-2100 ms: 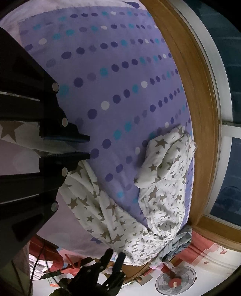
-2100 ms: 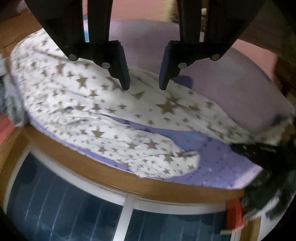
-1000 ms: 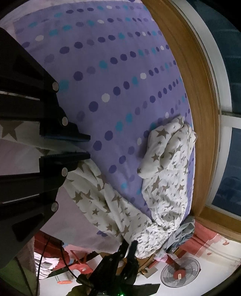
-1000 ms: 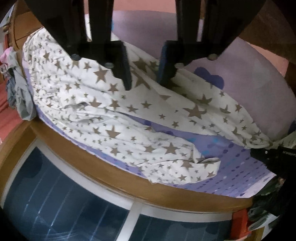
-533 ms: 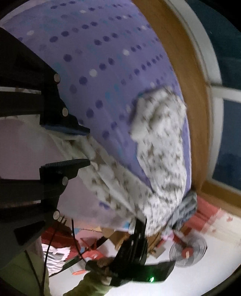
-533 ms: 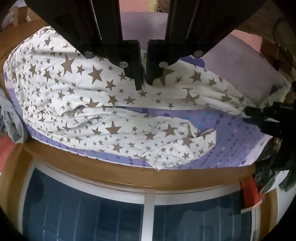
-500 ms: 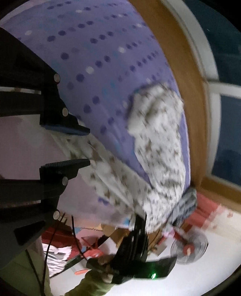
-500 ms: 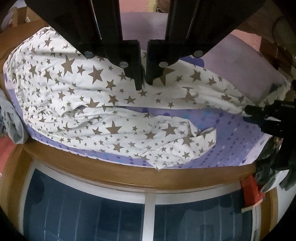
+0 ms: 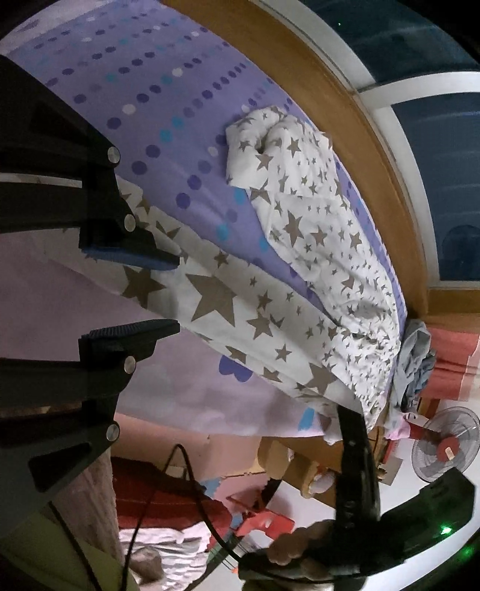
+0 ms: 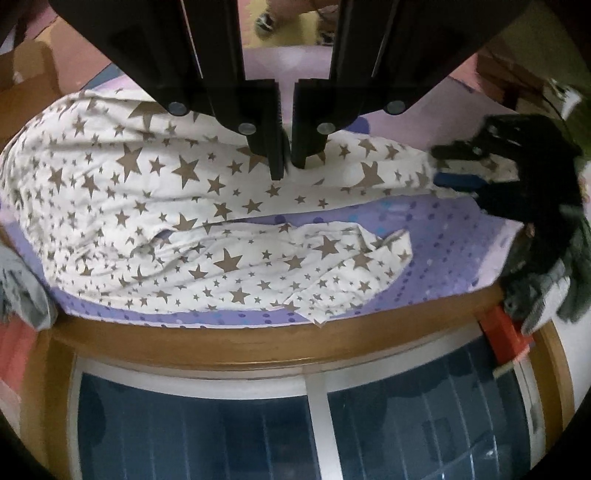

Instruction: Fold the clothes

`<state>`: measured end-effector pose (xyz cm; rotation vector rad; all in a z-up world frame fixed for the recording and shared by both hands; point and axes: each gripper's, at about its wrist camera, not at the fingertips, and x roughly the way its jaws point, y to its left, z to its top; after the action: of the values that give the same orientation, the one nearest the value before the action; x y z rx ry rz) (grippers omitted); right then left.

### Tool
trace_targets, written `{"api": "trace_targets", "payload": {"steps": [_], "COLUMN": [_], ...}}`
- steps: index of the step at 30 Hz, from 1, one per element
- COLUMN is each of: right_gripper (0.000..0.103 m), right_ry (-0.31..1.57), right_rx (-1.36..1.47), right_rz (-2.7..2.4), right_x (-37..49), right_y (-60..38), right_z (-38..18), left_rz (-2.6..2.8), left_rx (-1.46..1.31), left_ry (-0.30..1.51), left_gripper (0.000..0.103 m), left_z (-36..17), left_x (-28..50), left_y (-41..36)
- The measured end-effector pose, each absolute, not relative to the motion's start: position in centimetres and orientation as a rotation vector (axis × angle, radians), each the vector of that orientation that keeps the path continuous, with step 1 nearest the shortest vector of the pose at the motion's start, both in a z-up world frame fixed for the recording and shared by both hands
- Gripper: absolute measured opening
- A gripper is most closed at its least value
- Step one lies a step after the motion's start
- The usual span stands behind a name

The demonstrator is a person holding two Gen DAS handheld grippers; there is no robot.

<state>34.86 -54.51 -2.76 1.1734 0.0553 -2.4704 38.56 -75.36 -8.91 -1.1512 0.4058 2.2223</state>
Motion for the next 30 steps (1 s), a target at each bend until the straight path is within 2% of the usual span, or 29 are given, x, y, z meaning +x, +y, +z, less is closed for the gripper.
{"api": "trace_targets", "payload": {"steps": [5,12,13,14,15,22,25,28,30], "right_gripper": [0.003,0.003,0.003,0.003,0.003,0.003,0.003,0.003,0.003], "right_ry": [-0.020,-0.079,-0.068,-0.054,-0.037,0.062,0.192,0.271,0.279], "right_rx": [1.162,1.182,1.188,1.196,1.207,1.255,1.273,1.264,1.257], "right_rz": [-2.430,-2.348,-2.339,-2.329,-2.317,-2.221,-2.216,-2.229,-2.238], "right_x": [35.4,35.5,35.6,35.7,35.8,37.7,38.9,39.8,40.2], "right_y": [-53.6,-51.5,-51.3,-51.2,-51.1,-50.5,-50.7,-51.0,-51.0], "right_z": [-1.6,-0.8,-0.9,-1.1,-1.4,-5.1,-7.8,-9.8,-10.7], "left_rz": [2.262,2.415,2.428,2.439,2.441,2.489,2.586,2.689,2.760], "left_rx": [-1.120,-1.169,-1.180,-1.191,-1.202,-1.319,-1.420,-1.522,-1.562], "left_ry": [0.519,0.492,0.473,0.452,0.424,0.275,0.145,-0.021,-0.096], "left_gripper": [0.028,0.028,0.025,0.008,0.000,0.000,0.000,0.004,0.014], "left_z": [-8.5,-9.6,-9.9,-10.0,-9.9,-8.2,-8.2,-8.2,-8.0], "left_x": [40.7,40.8,40.7,40.7,40.9,44.9,46.2,46.9,48.2], "left_y": [-73.9,-72.3,-72.2,-72.2,-72.4,-76.1,-78.9,-82.0,-84.4]}}
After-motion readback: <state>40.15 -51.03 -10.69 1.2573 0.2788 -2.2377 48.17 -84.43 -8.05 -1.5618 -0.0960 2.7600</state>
